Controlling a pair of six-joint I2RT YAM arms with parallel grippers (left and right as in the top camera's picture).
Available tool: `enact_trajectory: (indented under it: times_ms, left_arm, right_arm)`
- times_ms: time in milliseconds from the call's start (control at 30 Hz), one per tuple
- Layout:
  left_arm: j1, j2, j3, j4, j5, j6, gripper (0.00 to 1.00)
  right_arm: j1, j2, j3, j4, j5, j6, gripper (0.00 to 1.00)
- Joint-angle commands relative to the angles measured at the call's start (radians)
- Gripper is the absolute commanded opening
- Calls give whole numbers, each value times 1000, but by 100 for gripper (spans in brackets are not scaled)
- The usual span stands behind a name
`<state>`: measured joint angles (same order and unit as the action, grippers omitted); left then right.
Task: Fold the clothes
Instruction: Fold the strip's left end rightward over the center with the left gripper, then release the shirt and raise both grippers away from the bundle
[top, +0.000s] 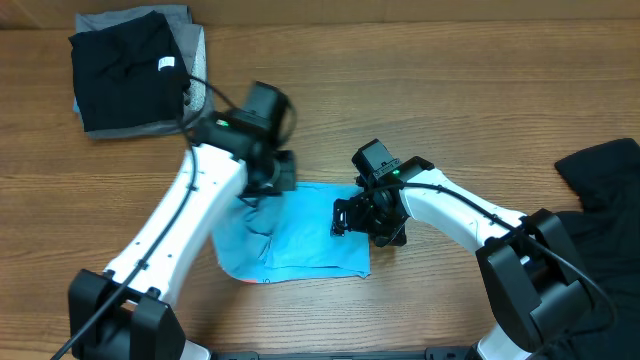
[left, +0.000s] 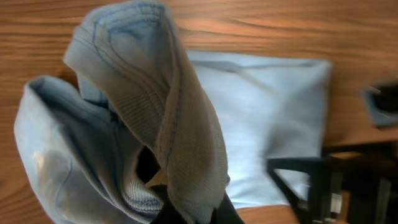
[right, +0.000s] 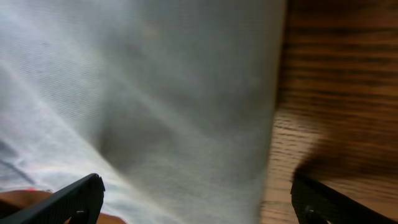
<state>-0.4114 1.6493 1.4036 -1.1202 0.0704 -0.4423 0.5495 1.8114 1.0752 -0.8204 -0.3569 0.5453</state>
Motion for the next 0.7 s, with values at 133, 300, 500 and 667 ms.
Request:
enact_trajectory:
  times_ms: [133,300,500,667]
  left_arm:
    - [-162,-18,26,74,-12,-97,4]
    - [-178,5,26,75,-24,-124,4]
    - [-179,34,26,106,-14,-123,4]
    - [-195,75,26,176,27,-122,6]
  right_arm:
    - [-8,-2,-2,9,-57,9,100]
    - [-86,-4,32,-77,-56,-4,100]
    - [-266,-5,170,-261,-56,-166,100]
    - [-474,-5,310,-390,-57,-287,100]
